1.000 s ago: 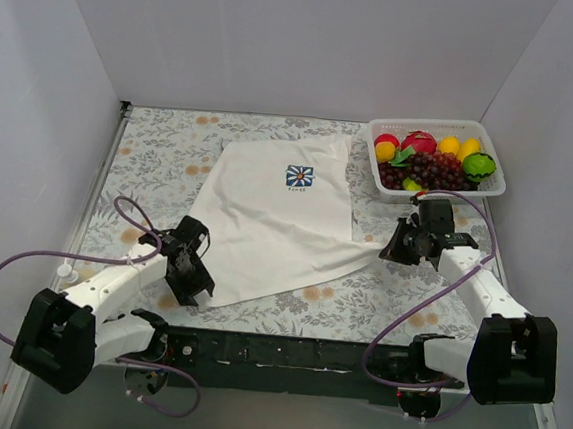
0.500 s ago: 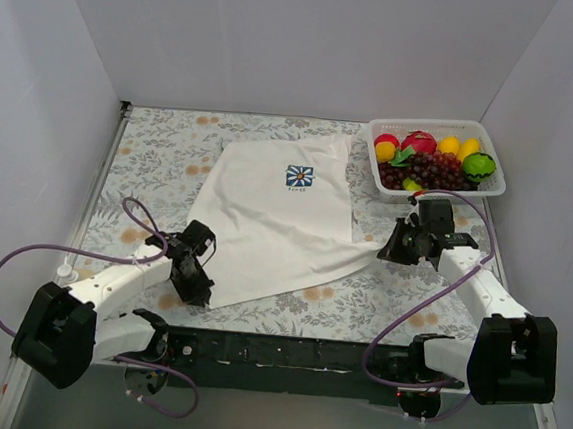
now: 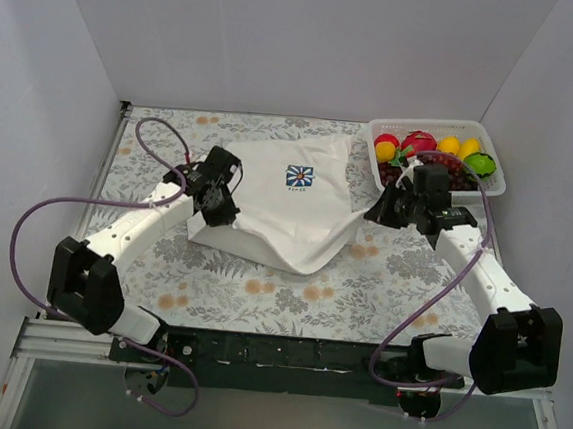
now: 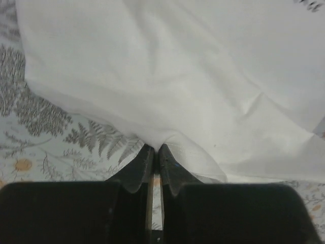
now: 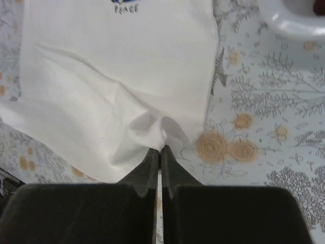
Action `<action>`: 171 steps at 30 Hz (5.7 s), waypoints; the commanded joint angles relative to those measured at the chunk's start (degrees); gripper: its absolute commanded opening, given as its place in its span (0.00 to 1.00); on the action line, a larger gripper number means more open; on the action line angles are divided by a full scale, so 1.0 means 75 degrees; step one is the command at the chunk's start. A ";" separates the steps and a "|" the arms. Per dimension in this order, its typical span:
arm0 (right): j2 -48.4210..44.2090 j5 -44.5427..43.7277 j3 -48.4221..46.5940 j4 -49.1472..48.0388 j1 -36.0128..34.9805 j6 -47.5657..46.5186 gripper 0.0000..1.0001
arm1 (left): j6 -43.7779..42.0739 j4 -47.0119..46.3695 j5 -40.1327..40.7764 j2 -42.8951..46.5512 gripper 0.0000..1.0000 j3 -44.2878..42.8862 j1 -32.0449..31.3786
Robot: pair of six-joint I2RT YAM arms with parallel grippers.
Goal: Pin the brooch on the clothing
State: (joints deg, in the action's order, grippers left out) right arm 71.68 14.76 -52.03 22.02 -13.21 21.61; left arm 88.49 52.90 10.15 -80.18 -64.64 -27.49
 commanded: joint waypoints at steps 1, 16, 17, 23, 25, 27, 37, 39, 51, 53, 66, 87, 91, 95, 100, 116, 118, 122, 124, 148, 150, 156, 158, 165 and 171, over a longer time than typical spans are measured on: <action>0.0239 -0.0012 -0.1413 -0.0639 -0.0125 0.0295 0.01 | -0.1484 -0.0643 0.0499 -0.0499 0.00 -0.1655 0.0172; 0.0615 -0.0479 -0.5764 -0.1178 -0.0301 0.0694 0.01 | -0.3840 -0.1437 0.0169 -0.1499 0.00 -0.8409 0.1368; 0.0522 -0.0596 -0.5986 -0.1178 -0.0312 0.0601 0.01 | -0.3865 -0.1696 0.0297 -0.1299 0.00 -0.8304 0.1368; 0.0066 -0.0586 -0.6457 -0.1342 -0.0313 0.0389 0.01 | -0.4087 -0.3643 0.0112 0.0506 0.00 -0.7014 0.1380; -0.0169 -0.0551 -0.6317 -0.1563 -0.0301 0.0401 0.01 | -0.4088 -0.3563 0.0111 0.0740 0.00 -0.7293 0.1380; -0.0591 -0.0515 -0.5991 -0.1868 -0.0313 0.0435 0.01 | -0.3994 -0.3503 0.0007 0.0870 0.00 -0.7423 0.1368; -0.1869 -0.0538 -0.5742 -0.2748 -0.0313 0.0506 0.01 | -0.3888 -0.3035 -0.0685 0.1223 0.00 -0.7986 0.1368; -0.2010 -0.0644 -0.5649 -0.2830 -0.0301 0.0459 0.01 | -0.3958 -0.2929 -0.0662 0.1083 0.00 -0.8150 0.1368; -0.1226 -0.1312 -0.4864 -0.3229 -0.0312 0.0108 0.01 | -0.4076 -0.2378 0.0076 -0.0265 0.00 -0.8080 0.1426; -0.0770 -0.1429 -0.4956 -0.3229 -0.0312 0.0014 0.01 | -0.4064 -0.2401 0.0064 -0.0545 0.00 -0.8069 0.1590; 0.2127 -0.1008 -0.9316 -0.2139 -0.0301 -0.0057 0.01 | -0.3595 -0.2903 -0.1236 -0.2248 0.00 -1.0190 0.3044; -0.1084 -0.0597 -0.6856 -0.2795 -0.0301 0.0236 0.01 | -0.3630 -0.3163 -0.1775 0.0683 0.00 -0.8514 0.3044; -0.1225 -0.0539 -0.6867 -0.2714 -0.0301 0.0236 0.01 | -0.3561 -0.2918 -0.1928 0.0520 0.00 -0.8748 0.3044; -0.1237 -0.0574 -0.6657 -0.2795 -0.0301 0.0225 0.01 | -0.3583 -0.2262 -0.1718 -0.0031 0.00 -0.9206 0.3044; -0.0793 -0.0680 -0.6013 -0.2865 -0.0301 0.0166 0.01 | -0.3595 -0.2109 -0.1494 -0.0535 0.00 -0.8527 0.3044; 0.0440 -0.0598 -0.7688 -0.3075 -0.0289 -0.0127 0.01 | -0.3584 -0.2623 -0.1330 -0.1370 0.00 -0.9898 0.3126; 0.0170 -0.0516 -0.7618 -0.3100 -0.0289 -0.0104 0.01 | -0.3525 -0.2881 -0.1295 -0.0925 0.00 -0.9534 0.3126; -0.0299 -0.0375 -0.7114 -0.3299 -0.0289 0.0049 0.01 | -0.3536 -0.2870 -0.1201 -0.0514 0.00 -0.9463 0.3126; -0.0545 -0.0317 -0.6915 -0.3311 -0.0301 0.0084 0.01 | -0.3572 -0.2812 -0.1201 -0.0372 0.00 -0.9440 0.3126; -0.1191 -0.0363 -0.5989 -0.3041 -0.0289 0.0166 0.01 | -0.3712 -0.2308 -0.1146 0.0168 0.00 -0.8376 0.3126; -0.1027 -0.0386 -0.5709 -0.3112 -0.0301 0.0155 0.01 | -0.3818 -0.2320 -0.0827 -0.0043 0.00 -0.8163 0.3126; -0.0090 -0.0422 -0.5461 -0.3322 -0.0289 0.0037 0.01 | -0.3842 -0.2483 -0.0662 -0.0815 0.00 -0.7799 0.3207; 0.0516 -0.0387 -0.5671 -0.3381 -0.0289 -0.0021 0.01 | -0.3830 -0.2600 -0.0686 -0.1073 0.00 -0.7927 0.3336; 0.3026 -0.0164 -0.8702 -0.3019 -0.0301 0.0002 0.01 | -0.3584 -0.2834 -0.1037 -0.2713 0.00 -0.9894 0.4109; 0.4201 -0.0140 -1.0701 -0.4339 -0.0242 0.0014 0.01 | -0.3185 -0.4251 -0.0781 -0.3079 0.00 -1.0424 0.4450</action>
State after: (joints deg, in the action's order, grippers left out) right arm 105.32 14.09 -125.99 3.05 -15.51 22.31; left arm 62.74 31.55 1.43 -107.04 -139.06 4.51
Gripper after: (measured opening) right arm 0.031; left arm 0.030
